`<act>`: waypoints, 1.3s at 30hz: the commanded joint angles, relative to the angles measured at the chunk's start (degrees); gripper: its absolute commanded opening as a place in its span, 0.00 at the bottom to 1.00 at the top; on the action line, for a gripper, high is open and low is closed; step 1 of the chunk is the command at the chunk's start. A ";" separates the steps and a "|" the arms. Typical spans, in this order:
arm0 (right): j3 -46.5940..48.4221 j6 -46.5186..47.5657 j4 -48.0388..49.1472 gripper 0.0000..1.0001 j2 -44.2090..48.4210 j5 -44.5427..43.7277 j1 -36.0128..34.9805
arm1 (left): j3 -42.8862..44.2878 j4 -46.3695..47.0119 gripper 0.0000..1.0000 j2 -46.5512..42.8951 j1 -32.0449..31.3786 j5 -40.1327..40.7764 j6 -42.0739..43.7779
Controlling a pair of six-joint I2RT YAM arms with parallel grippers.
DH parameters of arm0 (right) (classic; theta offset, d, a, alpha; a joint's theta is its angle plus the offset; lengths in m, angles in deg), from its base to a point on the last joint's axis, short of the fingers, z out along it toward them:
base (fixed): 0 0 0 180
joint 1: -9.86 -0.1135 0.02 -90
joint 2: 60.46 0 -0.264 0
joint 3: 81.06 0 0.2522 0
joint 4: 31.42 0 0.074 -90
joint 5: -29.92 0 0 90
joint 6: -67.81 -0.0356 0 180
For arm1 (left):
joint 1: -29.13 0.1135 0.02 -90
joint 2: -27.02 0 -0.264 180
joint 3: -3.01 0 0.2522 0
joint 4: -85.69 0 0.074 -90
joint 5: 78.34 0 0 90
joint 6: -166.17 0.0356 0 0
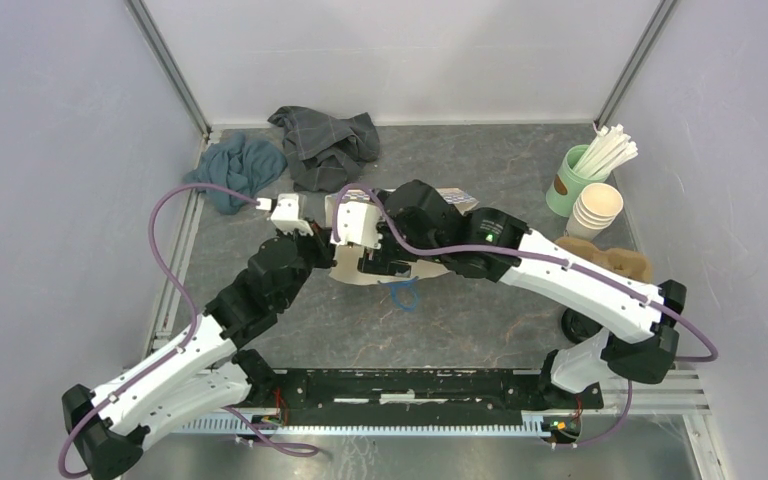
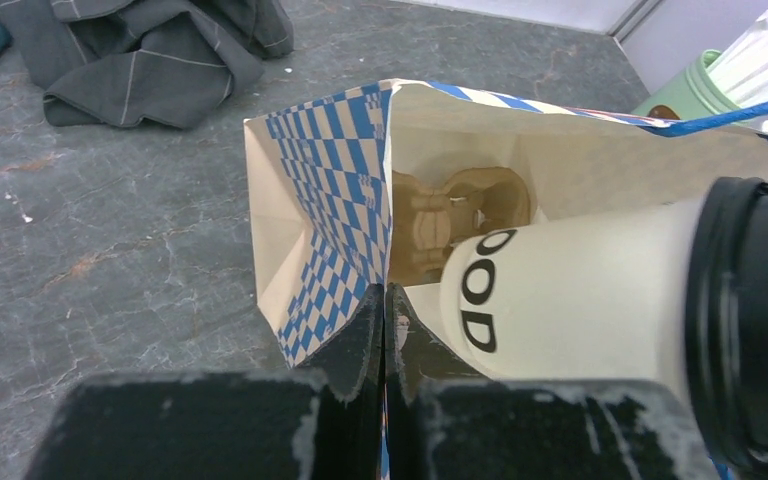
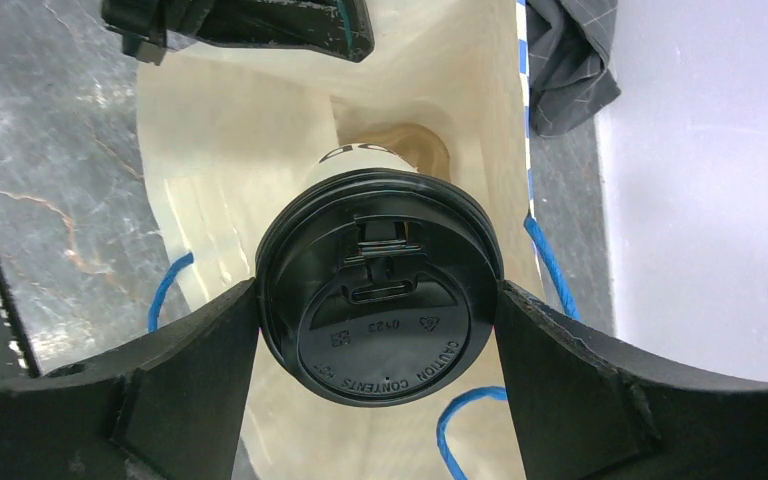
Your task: Pack the takeout coffee
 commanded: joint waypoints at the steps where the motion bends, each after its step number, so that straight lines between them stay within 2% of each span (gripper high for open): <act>1: -0.20 5.07 2.62 0.61 -1.18 -6.67 -1.47 | -0.72 4.26 0.02 -1.16 -0.32 -1.26 1.51; 5: -2.81 8.01 5.43 0.59 -2.78 -8.14 -2.15 | -1.46 4.34 0.02 -2.03 -0.32 -2.24 1.52; 10: -9.65 11.73 12.37 0.60 -1.43 -5.74 -2.74 | -1.92 3.61 0.02 -3.39 -0.32 -3.00 1.42; 14: -13.96 13.04 19.54 0.60 -1.00 -9.03 -2.74 | -2.52 2.91 0.02 -4.93 -0.32 -3.60 1.20; 24: -21.45 17.62 28.34 0.60 -3.00 -14.80 -2.60 | -5.69 2.66 0.02 -8.58 -0.32 -6.14 -0.16; 31: -27.58 18.17 34.76 0.59 -2.12 -14.44 -1.79 | -7.05 2.37 0.02 -10.43 -0.32 -6.30 -0.27; 39: -30.35 18.08 38.85 0.59 -2.27 -10.95 1.11 | -7.95 1.51 0.02 -11.31 -0.32 -6.59 -1.06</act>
